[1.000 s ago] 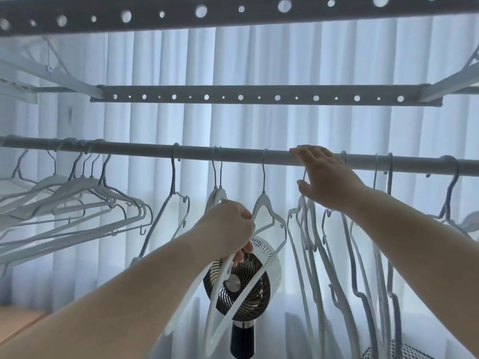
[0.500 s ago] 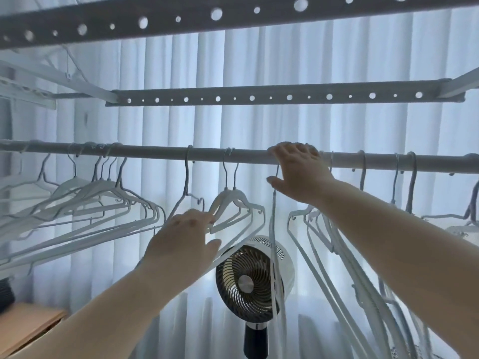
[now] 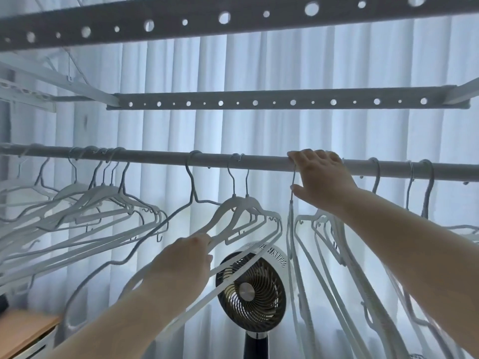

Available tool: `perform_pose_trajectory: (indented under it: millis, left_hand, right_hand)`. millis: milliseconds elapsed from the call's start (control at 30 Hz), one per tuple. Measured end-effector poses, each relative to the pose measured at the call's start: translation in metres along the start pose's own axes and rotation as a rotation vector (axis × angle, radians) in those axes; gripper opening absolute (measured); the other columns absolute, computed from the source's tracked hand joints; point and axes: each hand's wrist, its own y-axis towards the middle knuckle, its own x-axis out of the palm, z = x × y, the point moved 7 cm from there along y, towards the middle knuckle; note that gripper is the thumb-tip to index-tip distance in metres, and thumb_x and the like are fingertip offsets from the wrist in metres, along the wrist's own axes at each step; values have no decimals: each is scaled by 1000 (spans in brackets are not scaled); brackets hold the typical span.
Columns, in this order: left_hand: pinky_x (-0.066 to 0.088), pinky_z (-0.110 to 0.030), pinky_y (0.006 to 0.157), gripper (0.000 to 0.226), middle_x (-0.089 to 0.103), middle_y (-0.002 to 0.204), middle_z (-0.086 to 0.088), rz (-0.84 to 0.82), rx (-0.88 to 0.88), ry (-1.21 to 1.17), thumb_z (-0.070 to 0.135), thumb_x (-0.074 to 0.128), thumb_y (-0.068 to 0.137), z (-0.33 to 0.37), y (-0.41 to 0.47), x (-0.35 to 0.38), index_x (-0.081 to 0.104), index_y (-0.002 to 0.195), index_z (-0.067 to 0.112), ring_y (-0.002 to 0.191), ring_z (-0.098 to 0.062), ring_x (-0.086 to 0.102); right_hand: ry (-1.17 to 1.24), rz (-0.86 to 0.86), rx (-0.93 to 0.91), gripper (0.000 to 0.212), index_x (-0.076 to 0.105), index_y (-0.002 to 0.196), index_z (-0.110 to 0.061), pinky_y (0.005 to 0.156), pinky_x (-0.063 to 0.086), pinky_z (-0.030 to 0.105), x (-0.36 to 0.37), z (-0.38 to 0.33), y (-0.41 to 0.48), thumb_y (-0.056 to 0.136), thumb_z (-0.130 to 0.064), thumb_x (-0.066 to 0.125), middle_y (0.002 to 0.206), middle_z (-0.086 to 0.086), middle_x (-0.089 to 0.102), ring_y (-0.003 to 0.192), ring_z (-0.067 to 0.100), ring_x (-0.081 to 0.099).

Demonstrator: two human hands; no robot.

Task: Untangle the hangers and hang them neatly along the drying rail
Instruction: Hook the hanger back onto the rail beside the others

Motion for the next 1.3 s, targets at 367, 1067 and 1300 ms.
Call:
perform_pose_trajectory:
  millis: [367, 1067, 1300]
  left_hand:
    - [50, -29, 70, 25, 69, 101, -13, -29, 32, -30, 14, 38, 94, 21, 33, -8, 57, 111, 8, 70, -22, 52]
    - [43, -20, 50, 28, 59, 44, 20, -321, -31, -260, 23, 47, 91, -110, -101, 3, 55, 69, 39, 37, -8, 47]
    - [40, -8, 46, 24, 63, 52, 21, -396, -32, -240, 25, 49, 91, -165, -156, -27, 59, 71, 32, 43, 2, 52]
  right_hand:
    - [-4, -3, -14, 58, 22, 142, -18, 114, 14, 37, -1, 4, -6, 91, -28, 46, 144, 3, 36, 134, 24, 31]
    - [423, -558, -163, 16, 66, 95, -12, 74, 46, 24, 34, -123, -62, 90, -21, 55, 99, 4, 69, 84, 16, 63]
    - [757, -772, -123, 24, 63, 64, -17, 57, 47, 16, 7, -166, -107, 87, -22, 58, 56, -9, 66, 58, 5, 61]
